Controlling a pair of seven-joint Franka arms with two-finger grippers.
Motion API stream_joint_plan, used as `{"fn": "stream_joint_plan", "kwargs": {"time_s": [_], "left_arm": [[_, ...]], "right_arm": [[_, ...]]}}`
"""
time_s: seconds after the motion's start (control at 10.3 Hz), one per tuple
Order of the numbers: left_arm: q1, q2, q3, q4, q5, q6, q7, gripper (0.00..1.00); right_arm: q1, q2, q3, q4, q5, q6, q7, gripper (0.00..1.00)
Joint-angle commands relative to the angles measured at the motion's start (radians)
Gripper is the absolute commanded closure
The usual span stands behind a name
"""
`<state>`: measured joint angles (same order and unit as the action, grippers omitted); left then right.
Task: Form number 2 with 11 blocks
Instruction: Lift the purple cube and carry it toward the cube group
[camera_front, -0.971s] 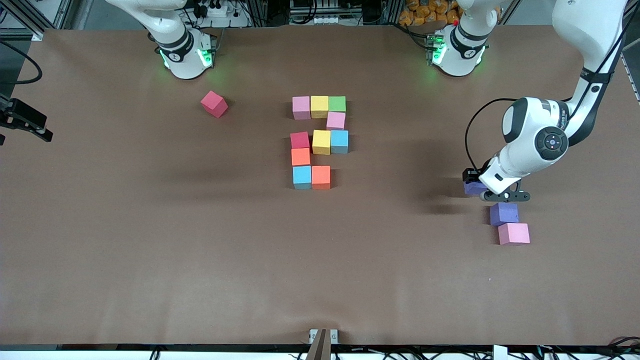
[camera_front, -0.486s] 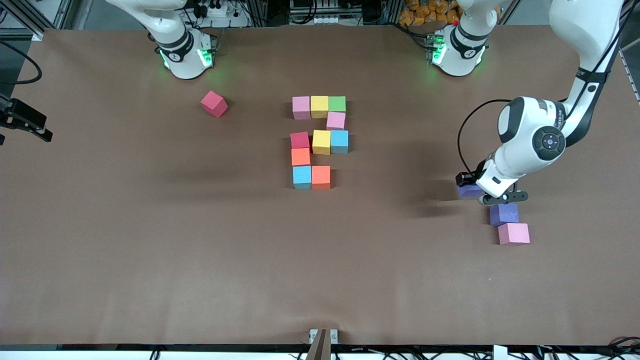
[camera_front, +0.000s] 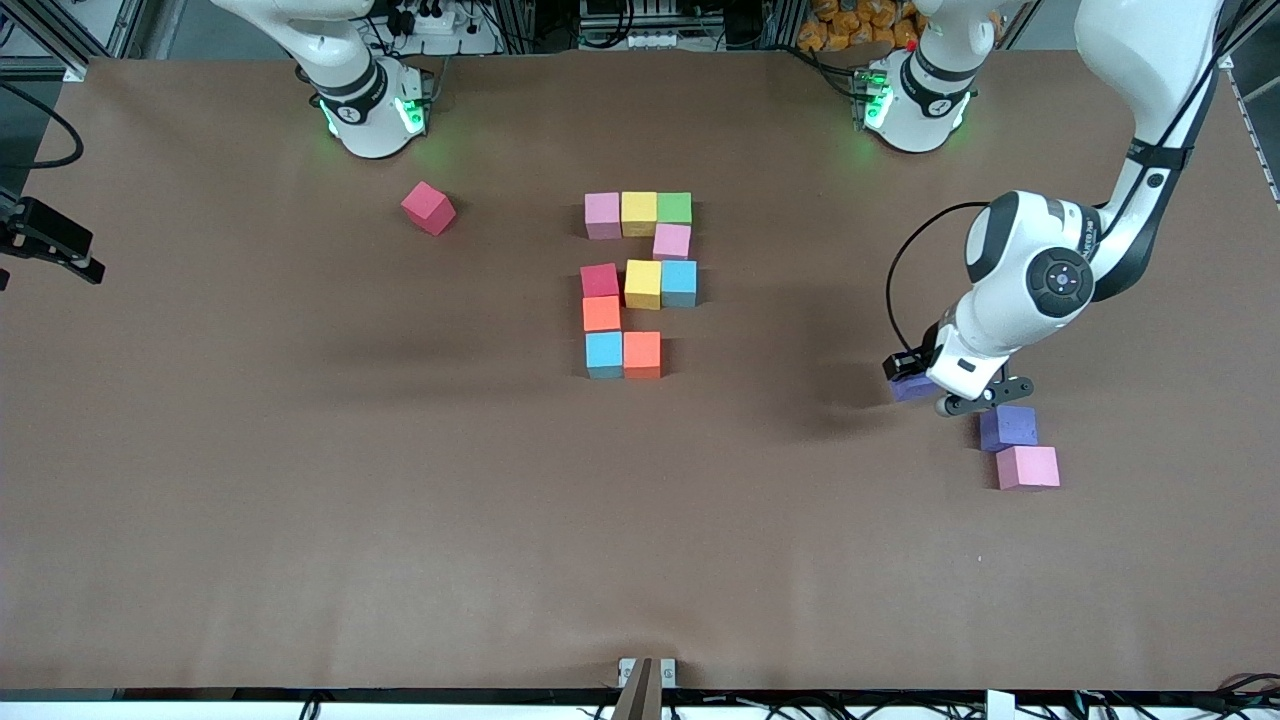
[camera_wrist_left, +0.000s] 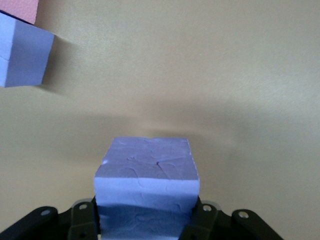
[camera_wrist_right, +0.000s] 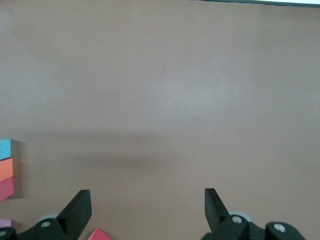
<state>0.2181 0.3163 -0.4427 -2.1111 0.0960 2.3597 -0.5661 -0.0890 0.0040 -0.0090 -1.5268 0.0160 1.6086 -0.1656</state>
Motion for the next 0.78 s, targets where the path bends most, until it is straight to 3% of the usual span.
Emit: {"fn": "stream_joint_plan", "kwargs": {"time_s": [0.0,0.39,0.68], "left_arm": [[-0.048,0.052,-0.002,0.06,-0.016,-0.017,-0.136,0.6],[-0.127,0.102,-0.002,0.103,-0.019,-0.007,-0.448,0.6],[-0.166,0.106,-0.002,0.105,-0.088,0.036,-0.679,0.59]], "right_arm": [[-0.012,0.004,0.008,0.008,0.013,-0.004,0.008,0.0],[-0.008,0.005,0.009,0.005,0.015,-0.006,0.008,0.0],[-0.011,0.005,0.009,0.005,0.013,-0.009,0.008,0.0]]}}
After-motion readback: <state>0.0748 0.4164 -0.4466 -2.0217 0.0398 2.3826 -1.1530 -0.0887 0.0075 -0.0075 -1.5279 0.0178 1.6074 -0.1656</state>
